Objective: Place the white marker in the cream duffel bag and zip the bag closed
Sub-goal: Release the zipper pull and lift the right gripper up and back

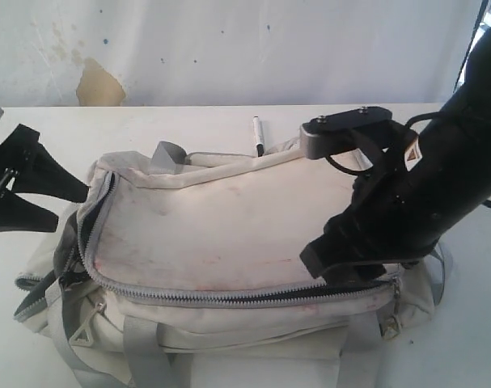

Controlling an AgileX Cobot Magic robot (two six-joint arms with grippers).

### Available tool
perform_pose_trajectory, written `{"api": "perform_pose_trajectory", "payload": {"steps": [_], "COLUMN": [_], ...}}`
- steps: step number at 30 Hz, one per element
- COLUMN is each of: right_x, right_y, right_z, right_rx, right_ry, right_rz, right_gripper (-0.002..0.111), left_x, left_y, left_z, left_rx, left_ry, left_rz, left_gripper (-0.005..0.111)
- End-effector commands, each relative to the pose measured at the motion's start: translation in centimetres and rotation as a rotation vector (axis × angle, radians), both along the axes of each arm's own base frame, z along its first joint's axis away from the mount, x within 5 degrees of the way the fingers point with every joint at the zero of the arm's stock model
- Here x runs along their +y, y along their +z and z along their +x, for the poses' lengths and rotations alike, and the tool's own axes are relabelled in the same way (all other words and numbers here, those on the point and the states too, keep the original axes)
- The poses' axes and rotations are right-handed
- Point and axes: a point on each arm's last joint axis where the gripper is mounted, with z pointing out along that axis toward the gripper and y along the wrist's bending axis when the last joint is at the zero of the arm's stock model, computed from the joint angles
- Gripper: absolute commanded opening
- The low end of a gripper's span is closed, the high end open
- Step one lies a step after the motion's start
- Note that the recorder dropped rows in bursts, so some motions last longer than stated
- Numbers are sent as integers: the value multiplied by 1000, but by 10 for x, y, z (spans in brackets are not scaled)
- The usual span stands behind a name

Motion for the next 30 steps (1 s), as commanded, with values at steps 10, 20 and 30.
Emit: {"api": "perform_pose_trajectory", "payload": {"steps": [10, 20, 30], "right_x": [16, 9, -17], "right_y": [13, 15, 20], "right_z": [9, 24, 49], "right_rx": [-164, -279, -299], "right_ry": [93, -70, -353], "right_rz": [200, 155, 143], "right_gripper": [43, 43, 36], "left_x": [8, -1, -16], "left_y": [8, 33, 5], "left_z": [4, -18, -39], "left_rx": [-34, -7, 87], "left_ry": [68, -12, 4], "left_rz": [109, 34, -111], "left_gripper": [74, 61, 57]}}
